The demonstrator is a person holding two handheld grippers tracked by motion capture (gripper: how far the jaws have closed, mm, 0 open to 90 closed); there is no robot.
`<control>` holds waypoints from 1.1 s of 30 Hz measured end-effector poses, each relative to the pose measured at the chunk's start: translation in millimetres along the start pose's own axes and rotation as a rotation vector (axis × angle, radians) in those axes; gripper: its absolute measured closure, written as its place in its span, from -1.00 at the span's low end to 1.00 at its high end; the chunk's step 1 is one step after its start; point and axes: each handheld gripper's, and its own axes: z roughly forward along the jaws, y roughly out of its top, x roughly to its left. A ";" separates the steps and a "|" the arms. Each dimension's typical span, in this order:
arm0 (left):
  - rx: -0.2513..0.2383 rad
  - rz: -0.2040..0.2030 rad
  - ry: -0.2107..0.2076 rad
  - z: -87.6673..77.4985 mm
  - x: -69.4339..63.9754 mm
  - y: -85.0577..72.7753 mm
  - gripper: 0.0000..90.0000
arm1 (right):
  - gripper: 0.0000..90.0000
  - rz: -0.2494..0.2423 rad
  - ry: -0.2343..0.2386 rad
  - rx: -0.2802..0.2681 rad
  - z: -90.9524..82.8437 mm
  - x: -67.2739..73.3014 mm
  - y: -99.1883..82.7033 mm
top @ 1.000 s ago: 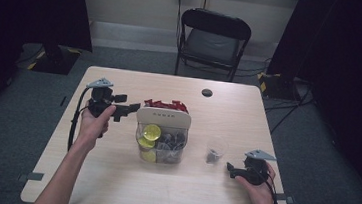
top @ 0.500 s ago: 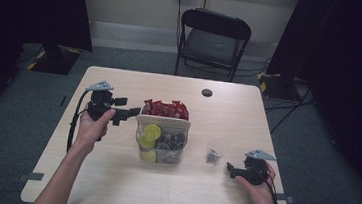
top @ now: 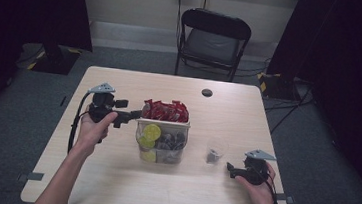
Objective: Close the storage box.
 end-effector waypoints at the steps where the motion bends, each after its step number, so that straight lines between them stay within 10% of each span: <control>1: 0.000 0.000 0.000 0.0 0.0 0.0 -0.56 | -0.71 0.000 0.000 0.000 0.0 0.0 0.0; 33: 0.098 0.028 0.006 6.6 -10.2 -23.1 -0.57 | -0.71 0.000 0.000 0.000 0.0 -0.1 0.0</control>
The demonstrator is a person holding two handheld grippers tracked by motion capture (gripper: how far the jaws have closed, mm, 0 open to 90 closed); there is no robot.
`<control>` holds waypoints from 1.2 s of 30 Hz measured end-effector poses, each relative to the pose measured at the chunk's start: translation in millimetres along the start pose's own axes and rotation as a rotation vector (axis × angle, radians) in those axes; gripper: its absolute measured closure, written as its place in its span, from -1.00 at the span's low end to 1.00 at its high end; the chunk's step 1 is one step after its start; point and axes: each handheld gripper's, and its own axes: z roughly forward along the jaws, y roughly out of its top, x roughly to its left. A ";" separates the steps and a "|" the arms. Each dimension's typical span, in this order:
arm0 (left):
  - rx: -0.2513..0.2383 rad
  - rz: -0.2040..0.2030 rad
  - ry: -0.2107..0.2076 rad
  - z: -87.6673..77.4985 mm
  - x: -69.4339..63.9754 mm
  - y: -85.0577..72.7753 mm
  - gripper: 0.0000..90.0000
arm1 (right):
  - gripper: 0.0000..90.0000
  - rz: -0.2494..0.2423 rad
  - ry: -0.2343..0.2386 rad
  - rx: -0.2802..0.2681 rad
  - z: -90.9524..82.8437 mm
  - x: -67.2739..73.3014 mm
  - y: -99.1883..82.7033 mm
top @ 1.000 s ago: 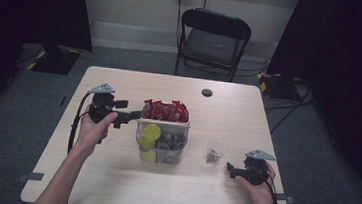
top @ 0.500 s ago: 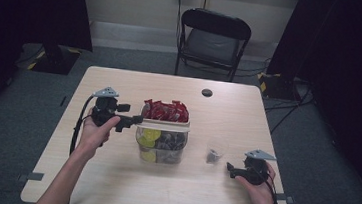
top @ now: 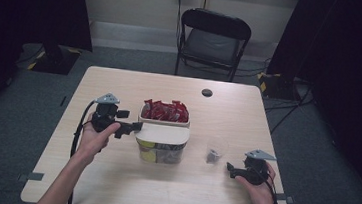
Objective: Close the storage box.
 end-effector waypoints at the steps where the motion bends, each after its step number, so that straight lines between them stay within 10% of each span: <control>1: 0.007 0.006 0.003 0.2 -0.1 -0.6 -0.57 | -0.71 0.000 0.000 0.000 0.0 0.0 0.0; 19: 0.052 0.023 0.013 5.6 -3.4 -13.9 -0.59 | -0.71 0.000 0.000 0.000 0.0 0.0 0.0; 36: -0.019 0.003 0.005 -17.7 2.9 -16.5 -0.65 | -0.71 -0.001 0.001 0.000 0.0 -0.1 0.0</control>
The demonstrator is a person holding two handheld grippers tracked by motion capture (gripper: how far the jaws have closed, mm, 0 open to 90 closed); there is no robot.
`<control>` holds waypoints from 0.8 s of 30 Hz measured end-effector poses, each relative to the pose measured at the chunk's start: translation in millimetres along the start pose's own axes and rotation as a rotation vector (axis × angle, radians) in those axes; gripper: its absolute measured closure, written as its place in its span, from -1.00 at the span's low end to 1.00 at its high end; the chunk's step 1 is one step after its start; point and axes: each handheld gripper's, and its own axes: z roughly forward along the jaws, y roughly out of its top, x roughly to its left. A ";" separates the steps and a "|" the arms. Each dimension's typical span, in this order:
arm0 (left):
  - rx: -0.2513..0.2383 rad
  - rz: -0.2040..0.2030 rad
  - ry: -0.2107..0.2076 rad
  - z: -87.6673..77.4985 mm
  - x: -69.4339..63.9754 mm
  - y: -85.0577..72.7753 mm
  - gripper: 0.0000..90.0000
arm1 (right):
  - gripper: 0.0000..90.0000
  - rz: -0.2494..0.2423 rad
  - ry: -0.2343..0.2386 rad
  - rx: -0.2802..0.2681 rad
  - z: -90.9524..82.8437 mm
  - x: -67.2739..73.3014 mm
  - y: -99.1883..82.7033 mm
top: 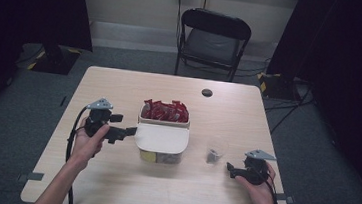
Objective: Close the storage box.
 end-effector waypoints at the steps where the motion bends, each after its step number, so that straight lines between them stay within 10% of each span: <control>1: -0.002 0.007 0.001 -1.7 0.3 -1.0 -0.65 | -0.71 0.000 0.000 0.000 0.0 0.0 0.0; 24: 0.130 -0.015 0.181 -19.3 26.7 -72.0 -0.65 | -0.70 0.000 -0.001 0.000 0.0 0.0 -0.1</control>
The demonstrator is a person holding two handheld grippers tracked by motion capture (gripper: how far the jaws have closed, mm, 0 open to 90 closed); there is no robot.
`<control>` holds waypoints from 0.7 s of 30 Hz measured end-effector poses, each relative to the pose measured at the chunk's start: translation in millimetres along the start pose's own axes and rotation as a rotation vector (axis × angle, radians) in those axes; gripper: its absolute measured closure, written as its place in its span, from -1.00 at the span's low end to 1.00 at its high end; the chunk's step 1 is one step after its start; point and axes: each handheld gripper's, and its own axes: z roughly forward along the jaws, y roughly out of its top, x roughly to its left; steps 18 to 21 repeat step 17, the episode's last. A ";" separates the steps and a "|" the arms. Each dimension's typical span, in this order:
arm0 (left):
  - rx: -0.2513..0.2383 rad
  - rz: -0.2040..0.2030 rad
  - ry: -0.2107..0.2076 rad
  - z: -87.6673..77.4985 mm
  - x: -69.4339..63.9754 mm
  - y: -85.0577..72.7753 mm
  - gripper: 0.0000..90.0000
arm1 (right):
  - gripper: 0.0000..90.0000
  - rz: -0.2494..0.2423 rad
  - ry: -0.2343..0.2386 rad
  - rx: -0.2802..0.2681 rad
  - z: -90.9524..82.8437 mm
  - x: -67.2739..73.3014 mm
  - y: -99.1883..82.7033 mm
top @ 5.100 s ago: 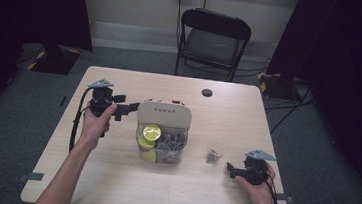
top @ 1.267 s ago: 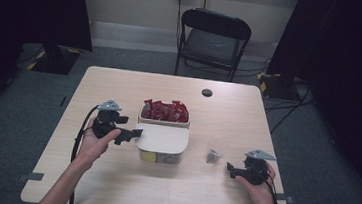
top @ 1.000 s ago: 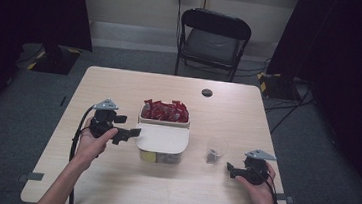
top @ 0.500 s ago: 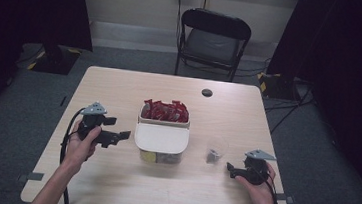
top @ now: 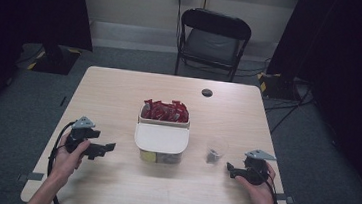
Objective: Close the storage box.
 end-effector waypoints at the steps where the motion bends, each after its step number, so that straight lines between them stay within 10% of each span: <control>1: 0.034 0.010 0.024 5.6 1.7 -9.7 -0.65 | -0.70 0.000 0.000 0.000 0.0 0.0 0.0; 8: 0.118 0.052 0.084 23.5 3.0 -29.1 -0.66 | -0.70 0.000 0.000 0.000 0.0 0.1 0.0; 13: 0.033 0.094 0.113 32.0 0.3 -37.7 -0.77 | -0.70 -0.001 0.000 -0.001 -0.1 0.1 -0.1; 21: 0.031 0.088 0.114 32.2 0.2 -37.6 -0.81 | -0.71 0.000 -0.001 0.000 -0.2 0.1 -0.1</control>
